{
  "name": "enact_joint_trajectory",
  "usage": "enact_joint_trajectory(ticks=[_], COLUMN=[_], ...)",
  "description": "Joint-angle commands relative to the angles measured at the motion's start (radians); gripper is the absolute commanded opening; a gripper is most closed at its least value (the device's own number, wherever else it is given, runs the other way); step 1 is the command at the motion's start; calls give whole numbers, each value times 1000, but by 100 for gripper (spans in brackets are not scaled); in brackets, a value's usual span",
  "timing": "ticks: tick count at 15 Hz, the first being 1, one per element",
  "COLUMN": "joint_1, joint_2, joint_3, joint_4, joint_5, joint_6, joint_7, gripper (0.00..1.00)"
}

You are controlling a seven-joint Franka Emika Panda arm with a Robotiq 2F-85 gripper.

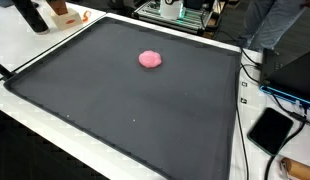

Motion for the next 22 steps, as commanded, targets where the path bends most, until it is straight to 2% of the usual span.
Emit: enact_joint_trajectory(ticks=[1,15,16,19,22], joint_1=[11,11,11,27,42], joint_2=[0,1,1,25,54], joint_3=[-8,-8,-8,-51,-88], joint_4=[3,3,3,9,-10], joint_5=[-4,-4,-4,52,122], joint_6=[-3,-3,-3,42,150], joint_7=[5,5,5,-49,-110], gripper=[12,12,3,3,3])
